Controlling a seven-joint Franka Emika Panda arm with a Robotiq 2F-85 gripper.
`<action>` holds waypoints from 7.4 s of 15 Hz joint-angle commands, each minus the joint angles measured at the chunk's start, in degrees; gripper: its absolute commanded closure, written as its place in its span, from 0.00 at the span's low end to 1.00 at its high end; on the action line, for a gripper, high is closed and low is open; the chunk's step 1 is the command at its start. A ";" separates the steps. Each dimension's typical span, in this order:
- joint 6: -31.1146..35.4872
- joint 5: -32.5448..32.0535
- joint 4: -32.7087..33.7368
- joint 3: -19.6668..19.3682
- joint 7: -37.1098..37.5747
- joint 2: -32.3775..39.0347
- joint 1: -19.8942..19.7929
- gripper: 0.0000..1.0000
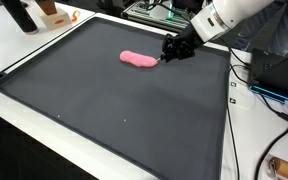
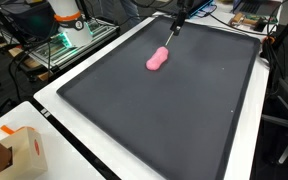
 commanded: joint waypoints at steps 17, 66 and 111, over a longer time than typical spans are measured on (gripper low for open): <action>0.35 4.03 0.57 -1.54 -3.36 -0.64 -1.68 0.94; 19.16 40.57 -24.67 -3.16 -39.21 -41.93 -12.41 0.75; 58.06 23.30 -36.64 -7.90 -30.62 -18.12 -15.53 0.94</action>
